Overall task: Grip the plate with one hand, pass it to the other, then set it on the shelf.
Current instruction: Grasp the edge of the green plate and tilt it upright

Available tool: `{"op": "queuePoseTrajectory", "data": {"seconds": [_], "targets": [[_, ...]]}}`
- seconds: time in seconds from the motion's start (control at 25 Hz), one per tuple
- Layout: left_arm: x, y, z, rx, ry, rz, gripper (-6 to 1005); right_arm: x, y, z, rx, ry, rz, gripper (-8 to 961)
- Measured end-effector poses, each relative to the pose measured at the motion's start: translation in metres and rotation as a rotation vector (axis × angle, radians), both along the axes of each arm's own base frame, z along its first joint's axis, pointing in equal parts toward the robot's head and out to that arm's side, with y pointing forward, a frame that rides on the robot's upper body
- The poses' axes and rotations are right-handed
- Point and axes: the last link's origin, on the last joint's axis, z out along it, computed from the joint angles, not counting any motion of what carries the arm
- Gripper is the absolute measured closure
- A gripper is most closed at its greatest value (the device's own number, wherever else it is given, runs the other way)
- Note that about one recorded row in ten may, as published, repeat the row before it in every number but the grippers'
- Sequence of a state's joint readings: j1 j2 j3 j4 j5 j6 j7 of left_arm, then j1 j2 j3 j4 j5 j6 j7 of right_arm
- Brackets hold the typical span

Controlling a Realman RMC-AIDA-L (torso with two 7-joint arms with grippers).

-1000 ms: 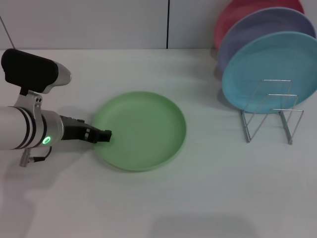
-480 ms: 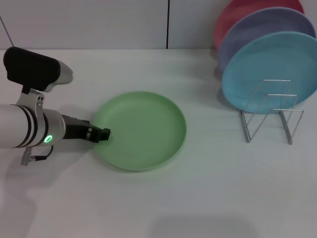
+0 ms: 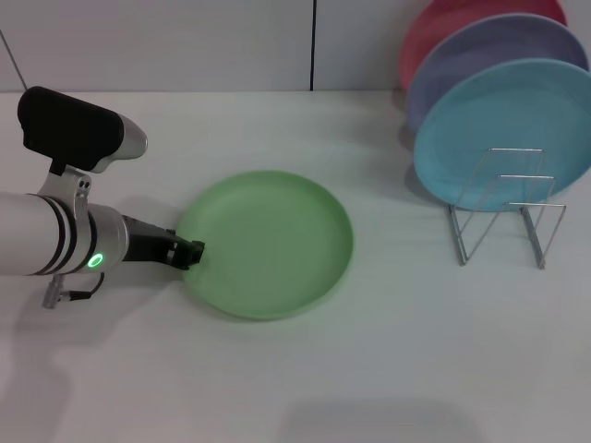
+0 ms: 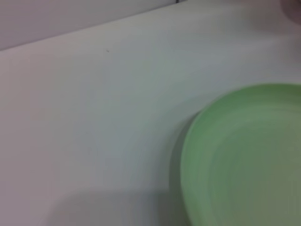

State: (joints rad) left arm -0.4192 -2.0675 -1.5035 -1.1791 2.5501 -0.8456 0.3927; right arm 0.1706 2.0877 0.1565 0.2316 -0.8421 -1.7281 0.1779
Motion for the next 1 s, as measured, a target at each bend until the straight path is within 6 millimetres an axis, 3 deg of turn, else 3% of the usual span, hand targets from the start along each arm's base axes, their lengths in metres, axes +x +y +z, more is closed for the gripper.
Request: {"op": "queuePoseTrajectory", "data": {"seconds": [0.68,0.88,1.0], "targets": [[0.017,0.0,0.003,-0.008,0.005,-0.061,868,-0.005,-0.003,0.002,0.017,-0.007,0.053,123],[0.026,0.002,0.008,0.008,-0.002,-0.101,924,-0.031,-0.005,0.005,0.02,-0.109,0.214,123],[0.033,0.003,0.012,0.021,-0.006,-0.135,941,-0.06,-0.005,0.01,0.031,-0.21,0.438,124]]}}
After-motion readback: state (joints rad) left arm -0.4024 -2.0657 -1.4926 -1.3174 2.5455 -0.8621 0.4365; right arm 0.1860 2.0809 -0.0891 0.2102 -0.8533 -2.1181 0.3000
